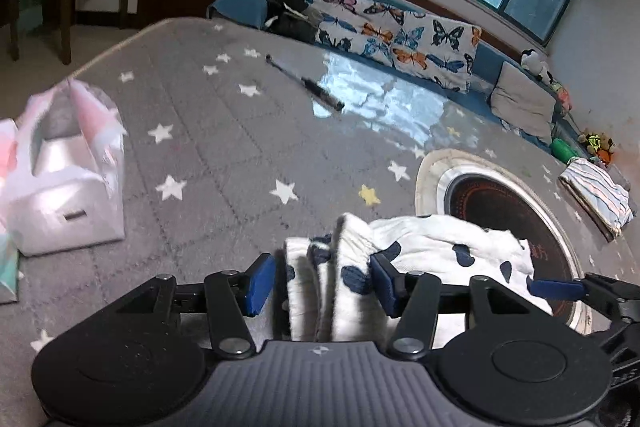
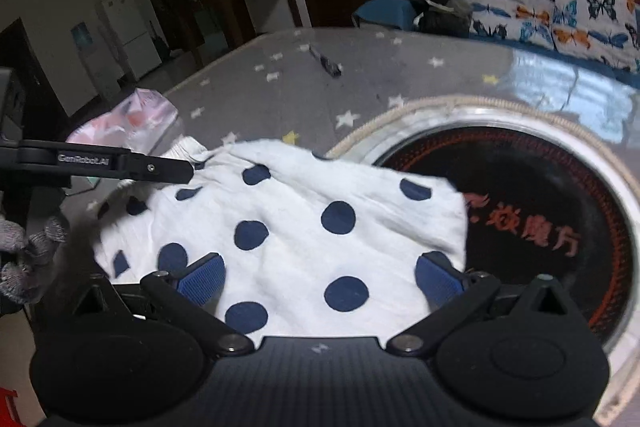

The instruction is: Fold clothes

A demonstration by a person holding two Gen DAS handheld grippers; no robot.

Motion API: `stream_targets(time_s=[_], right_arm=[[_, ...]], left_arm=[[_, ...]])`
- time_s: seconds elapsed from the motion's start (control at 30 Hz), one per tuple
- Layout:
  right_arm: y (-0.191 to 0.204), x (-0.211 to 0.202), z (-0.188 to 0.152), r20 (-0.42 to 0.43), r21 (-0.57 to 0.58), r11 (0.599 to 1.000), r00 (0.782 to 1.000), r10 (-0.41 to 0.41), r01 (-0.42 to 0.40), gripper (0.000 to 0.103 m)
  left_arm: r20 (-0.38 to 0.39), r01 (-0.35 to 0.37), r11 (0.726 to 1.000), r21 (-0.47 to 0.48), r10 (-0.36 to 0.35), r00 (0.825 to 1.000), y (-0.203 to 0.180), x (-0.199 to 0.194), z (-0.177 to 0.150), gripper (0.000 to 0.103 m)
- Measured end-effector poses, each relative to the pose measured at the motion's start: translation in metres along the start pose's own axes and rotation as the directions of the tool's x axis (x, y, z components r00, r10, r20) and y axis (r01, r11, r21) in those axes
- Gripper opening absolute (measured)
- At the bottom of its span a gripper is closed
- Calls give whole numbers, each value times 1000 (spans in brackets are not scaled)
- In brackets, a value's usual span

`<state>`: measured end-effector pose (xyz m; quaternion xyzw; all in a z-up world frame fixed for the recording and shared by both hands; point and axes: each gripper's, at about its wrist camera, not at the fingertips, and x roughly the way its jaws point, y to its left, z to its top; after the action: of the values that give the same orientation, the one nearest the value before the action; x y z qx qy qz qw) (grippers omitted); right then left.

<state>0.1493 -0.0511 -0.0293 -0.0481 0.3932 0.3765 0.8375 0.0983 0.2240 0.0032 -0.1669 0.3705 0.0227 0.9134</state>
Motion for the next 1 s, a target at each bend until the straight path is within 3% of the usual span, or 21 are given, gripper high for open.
stream_targets(time_s=[0.23,0.4,0.5,0.63,0.73,0.87,1.0], right_arm=[[9,-32,-22,-19,-85,995,998,-60,58,103],[5,-23,-44,-76,-96,988,989,-125,118,103],[4,-33,-45,-62,-91,989,990,-123,118,103],[14,-48,-27,13,-125,989,997,-75,77,103],[26,-44,-15,34,-149,989,999,4,1,103],[35,-22,-11,7,-147,987,997,72,-71,103],[31,4,-14,-67,-112,992,996,57,-65,103]], left_arm=[[24,26,998,50,-27,999,-9,-27,-14,57],[-15,-26,997,68,27,1000,0,-12,-30,61],[-21,-13,999,30,14,1000,8,-12,-30,65],[6,-9,999,31,9,1000,7,-22,-25,65],[-1,-14,1000,28,14,1000,8,-20,-25,65],[-27,-4,1000,-11,3,1000,16,-14,-28,67],[-33,4,1000,-16,-5,999,18,-16,-26,68]])
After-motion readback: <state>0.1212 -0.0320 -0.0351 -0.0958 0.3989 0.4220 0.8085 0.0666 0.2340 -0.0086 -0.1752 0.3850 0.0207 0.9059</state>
